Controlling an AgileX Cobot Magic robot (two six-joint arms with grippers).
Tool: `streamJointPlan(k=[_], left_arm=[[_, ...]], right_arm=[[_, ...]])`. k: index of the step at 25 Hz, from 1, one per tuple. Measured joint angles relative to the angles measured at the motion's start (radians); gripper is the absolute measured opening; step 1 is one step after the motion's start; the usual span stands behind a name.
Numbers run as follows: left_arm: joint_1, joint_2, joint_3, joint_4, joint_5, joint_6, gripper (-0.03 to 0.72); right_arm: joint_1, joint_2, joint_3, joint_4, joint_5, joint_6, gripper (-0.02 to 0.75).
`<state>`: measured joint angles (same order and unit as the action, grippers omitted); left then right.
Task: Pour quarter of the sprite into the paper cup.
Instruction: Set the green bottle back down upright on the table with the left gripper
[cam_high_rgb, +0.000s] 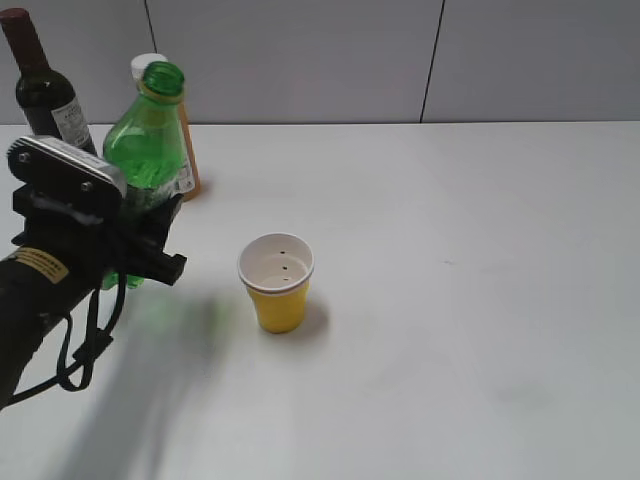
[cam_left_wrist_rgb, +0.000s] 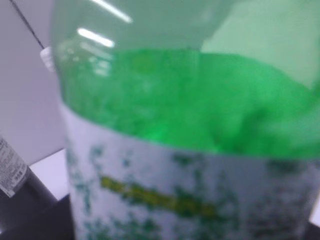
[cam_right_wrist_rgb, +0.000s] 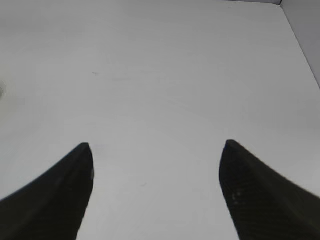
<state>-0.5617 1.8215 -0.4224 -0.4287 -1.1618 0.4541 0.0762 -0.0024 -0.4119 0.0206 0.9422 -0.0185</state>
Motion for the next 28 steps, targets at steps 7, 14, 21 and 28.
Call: streamJointPlan(k=[7,14,21,28], left_arm=[[0.133,0.0,-0.014,0.324,0.001,-0.323,0.456],[0.243,0.053,-0.103,0.551,-0.002,-0.517,0.456],[0.265,0.157,-0.26,0.68,0.01,-0.553,0.456],[0.266,0.266,-0.383,0.698,0.017,-0.555,0.456]], right_arm=[[0.0,0.0,0.0,0.0,0.0,0.0,0.591],[0.0,0.0,0.0,0.0,0.0,0.0,0.591],[0.0,0.0,0.0,0.0,0.0,0.0,0.591],[0.0,0.0,0.0,0.0,0.0,0.0,0.591]])
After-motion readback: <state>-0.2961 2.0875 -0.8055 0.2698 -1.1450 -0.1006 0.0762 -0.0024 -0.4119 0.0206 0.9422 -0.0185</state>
